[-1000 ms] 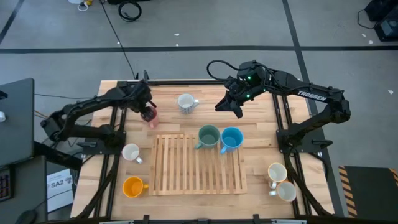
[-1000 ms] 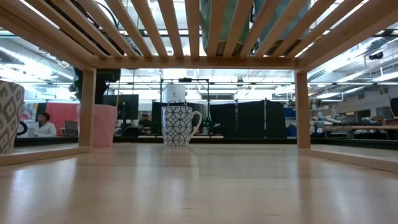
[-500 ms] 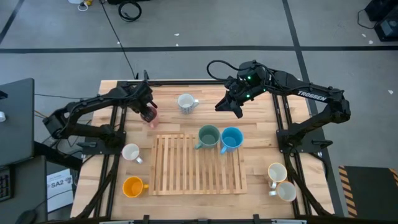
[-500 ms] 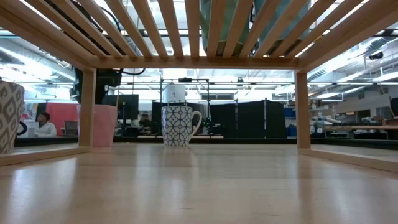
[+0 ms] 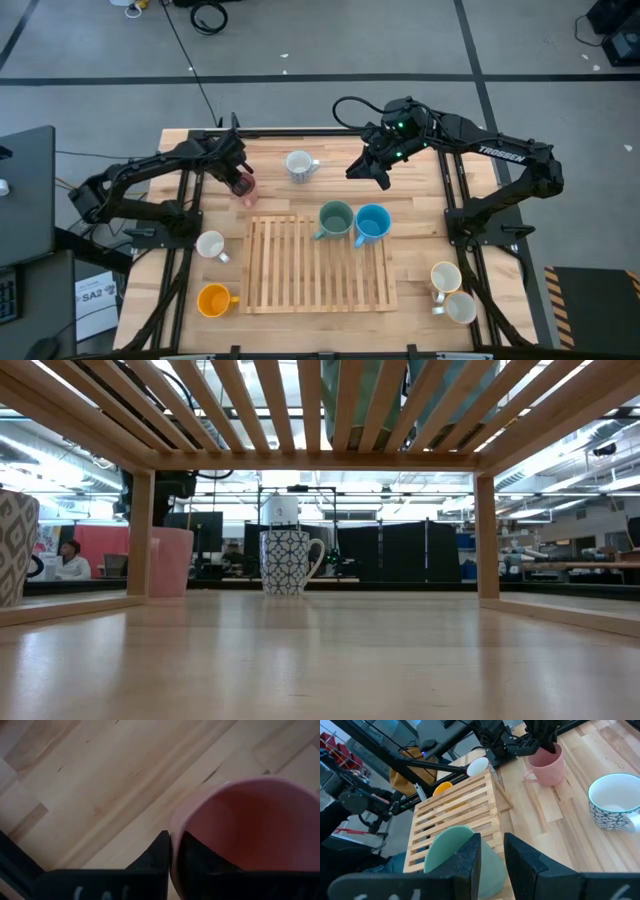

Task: Place coffee mugs
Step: Put the pink mug on the shelf

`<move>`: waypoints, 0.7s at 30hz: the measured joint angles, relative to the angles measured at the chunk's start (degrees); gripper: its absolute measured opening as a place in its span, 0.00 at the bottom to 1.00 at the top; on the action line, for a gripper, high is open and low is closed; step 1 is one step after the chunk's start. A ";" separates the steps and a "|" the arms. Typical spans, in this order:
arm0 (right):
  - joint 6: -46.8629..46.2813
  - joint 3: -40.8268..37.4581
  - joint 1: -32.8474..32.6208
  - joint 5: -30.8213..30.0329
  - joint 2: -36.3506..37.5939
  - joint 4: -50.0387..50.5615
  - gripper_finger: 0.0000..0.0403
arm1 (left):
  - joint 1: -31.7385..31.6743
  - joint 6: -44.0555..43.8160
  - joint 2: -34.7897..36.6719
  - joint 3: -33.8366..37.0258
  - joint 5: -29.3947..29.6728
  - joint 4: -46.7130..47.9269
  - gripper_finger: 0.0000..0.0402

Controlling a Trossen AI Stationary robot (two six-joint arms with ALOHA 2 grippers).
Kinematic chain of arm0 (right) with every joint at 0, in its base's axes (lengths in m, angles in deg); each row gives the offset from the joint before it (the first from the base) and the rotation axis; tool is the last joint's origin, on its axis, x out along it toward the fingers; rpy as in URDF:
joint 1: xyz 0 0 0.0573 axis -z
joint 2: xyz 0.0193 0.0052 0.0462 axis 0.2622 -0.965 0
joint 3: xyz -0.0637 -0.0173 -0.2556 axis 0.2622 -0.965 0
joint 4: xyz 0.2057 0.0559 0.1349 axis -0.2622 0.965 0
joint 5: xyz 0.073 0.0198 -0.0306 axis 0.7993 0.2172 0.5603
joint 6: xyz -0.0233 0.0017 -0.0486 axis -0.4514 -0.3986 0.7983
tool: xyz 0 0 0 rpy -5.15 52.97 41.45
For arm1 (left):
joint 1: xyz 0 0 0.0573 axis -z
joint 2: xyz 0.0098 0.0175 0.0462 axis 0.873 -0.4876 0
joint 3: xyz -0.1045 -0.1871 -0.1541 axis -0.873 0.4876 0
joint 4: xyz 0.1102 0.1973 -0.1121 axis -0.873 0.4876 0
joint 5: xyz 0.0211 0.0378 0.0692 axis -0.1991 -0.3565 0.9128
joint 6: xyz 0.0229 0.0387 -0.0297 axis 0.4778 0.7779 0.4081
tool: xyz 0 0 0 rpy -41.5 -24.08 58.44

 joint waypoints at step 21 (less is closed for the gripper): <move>0.00 0.00 0.00 0.00 0.00 0.01 0.22 | 0.89 12.01 -0.02 -32.90 3.03 17.62 0.07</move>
